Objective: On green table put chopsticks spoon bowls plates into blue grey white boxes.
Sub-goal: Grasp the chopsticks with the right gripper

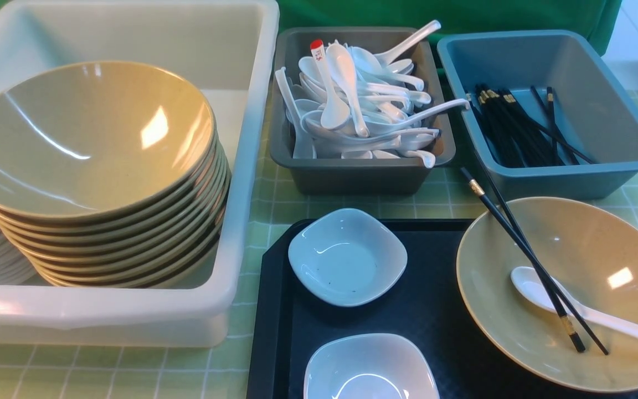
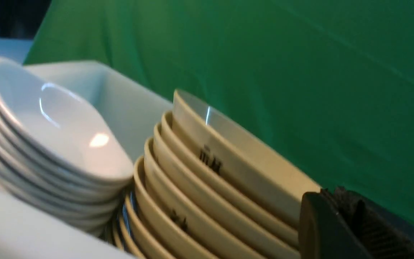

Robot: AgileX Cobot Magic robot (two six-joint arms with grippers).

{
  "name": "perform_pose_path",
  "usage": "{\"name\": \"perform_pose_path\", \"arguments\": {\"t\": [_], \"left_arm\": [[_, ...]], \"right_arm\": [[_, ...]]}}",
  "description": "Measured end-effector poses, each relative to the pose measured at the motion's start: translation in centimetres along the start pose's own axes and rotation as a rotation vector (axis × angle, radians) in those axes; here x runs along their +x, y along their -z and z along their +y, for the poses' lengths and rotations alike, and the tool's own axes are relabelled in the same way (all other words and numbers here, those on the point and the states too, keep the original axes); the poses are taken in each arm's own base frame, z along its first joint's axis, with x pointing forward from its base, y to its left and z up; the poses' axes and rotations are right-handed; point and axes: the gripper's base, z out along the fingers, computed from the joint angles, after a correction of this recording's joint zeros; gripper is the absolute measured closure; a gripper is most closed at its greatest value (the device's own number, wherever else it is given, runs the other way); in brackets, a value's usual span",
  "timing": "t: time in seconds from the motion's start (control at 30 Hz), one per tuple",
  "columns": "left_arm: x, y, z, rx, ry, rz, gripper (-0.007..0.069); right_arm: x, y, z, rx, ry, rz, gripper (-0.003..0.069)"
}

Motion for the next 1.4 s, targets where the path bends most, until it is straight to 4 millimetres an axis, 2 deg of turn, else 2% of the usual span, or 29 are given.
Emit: {"name": "perform_pose_path", "arguments": {"t": [0.07, 0.1, 0.13, 0.3, 0.4, 0.43, 0.5, 0.53, 0.57, 0.6, 0.67, 0.7, 0.77, 0.8, 0.83, 0.87, 0.93, 1.0, 1.03, 1.1, 1.2, 1.23, 1.3, 1.33, 1.4], "left_arm": [[-0.1, 0.0, 0.0, 0.001, 0.005, -0.014, 0.0627], [-0.1, 0.0, 0.0, 0.001, 0.007, -0.016, 0.0627], [-0.2, 0.0, 0.0, 0.001, 0.025, -0.025, 0.0627], [-0.9, 0.0, -0.1, 0.008, 0.128, -0.092, 0.0627], [-3.4, 0.2, -1.1, 0.052, 0.204, -0.184, 0.0627], [-3.6, 0.2, -1.3, 0.057, 0.207, -0.193, 0.0627], [-8.5, 0.7, -3.7, 0.137, 0.241, -0.312, 0.0627], [-10.4, 0.8, -4.7, 0.159, 0.243, -0.332, 0.0627], [-11.8, 0.7, -5.6, 0.173, 0.235, -0.335, 0.0627], [-12.2, 0.7, -5.8, 0.177, 0.232, -0.335, 0.0627], [-14.8, 0.1, -7.5, 0.192, 0.188, -0.304, 0.0627], [-17.1, -1.0, -9.2, 0.194, 0.119, -0.243, 0.0627], [-18.4, -3.4, -10.7, 0.163, 0.009, -0.064, 0.0627], [-18.6, -3.3, -10.8, 0.165, 0.004, -0.058, 0.0627], [-18.5, -5.9, -11.4, 0.127, -0.079, 0.118, 0.0627], [-18.6, -5.8, -11.5, 0.128, -0.083, 0.126, 0.0627], [-17.9, -7.9, -11.4, 0.096, -0.146, 0.257, 0.0627], [-16.7, -9.5, -11.2, 0.095, -0.196, 0.338, 0.0627], [-16.6, -9.6, -11.2, 0.1, -0.198, 0.342, 0.0627], [-15.6, -10.0, -11.1, 0.114, -0.201, 0.38, 0.0627], [-13.3, -10.3, -11.3, 0.162, -0.163, 0.502, 0.0627], [-11.9, -10.5, -11.4, 0.183, -0.148, 0.589, 0.0627], [-11.1, -10.6, -11.5, 0.198, -0.144, 0.643, 0.0627], [-10.1, -10.8, -11.8, 0.23, -0.161, 0.718, 0.0627], [-9.5, -10.9, -12.1, 0.254, -0.169, 0.762, 0.0627]], "right_arm": [[-0.4, 0.0, 0.1, -0.017, -0.171, -0.039, 0.0423], [-0.4, 0.0, 0.1, -0.019, -0.171, -0.044, 0.0423], [-0.7, 0.0, 0.2, -0.037, -0.25, -0.077, 0.0423], [-2.4, 0.4, 0.8, -0.13, -0.307, -0.253, 0.0423], [-4.2, 0.9, 1.3, -0.178, -0.31, -0.35, 0.0423], [-4.7, 1.1, 1.4, -0.183, -0.31, -0.363, 0.0423], [-9.4, 2.7, 2.6, -0.217, -0.308, -0.451, 0.0423], [-11.4, 3.4, 3.1, -0.223, -0.307, -0.472, 0.0423], [-12.9, 3.6, 3.4, -0.217, -0.304, -0.467, 0.0423], [-13.8, 4.0, 3.6, -0.222, -0.302, -0.482, 0.0423], [-16.3, 4.2, 4.2, -0.193, -0.274, -0.45, 0.0423], [-18.8, 4.6, 4.8, -0.167, -0.224, -0.433, 0.0423], [-21.6, 3.6, 5.4, -0.077, -0.103, -0.289, 0.0423], [-21.9, 3.8, 5.5, -0.079, -0.092, -0.301, 0.0423], [-22.9, 2.4, 5.7, -0.026, 0.001, -0.182, 0.0423], [-23.1, 2.4, 5.7, -0.022, 0.026, -0.177, 0.0423], [-23.2, 0.4, 5.7, 0.013, 0.127, -0.064, 0.0423], [-22.1, -2.2, 5.5, 0.035, 0.194, 0.072, 0.0423], [-21.9, -2.5, 5.4, 0.037, 0.197, 0.091, 0.0423], [-20.2, -4.1, 5.3, 0.029, 0.182, 0.21, 0.0423], [-17.3, -6.5, 5.7, -0.061, 0.238, 0.447, 0.0423], [-16.3, -7.4, 6.3, -0.137, 0.279, 0.53, 0.0421], [-15.7, -8.0, 6.8, -0.195, 0.305, 0.577, 0.0418], [-14.6, -9.1, 7.5, -0.273, 0.346, 0.646, 0.0407], [-13.9, -10.0, 8.0, -0.318, 0.366, 0.699, 0.0393]]}}
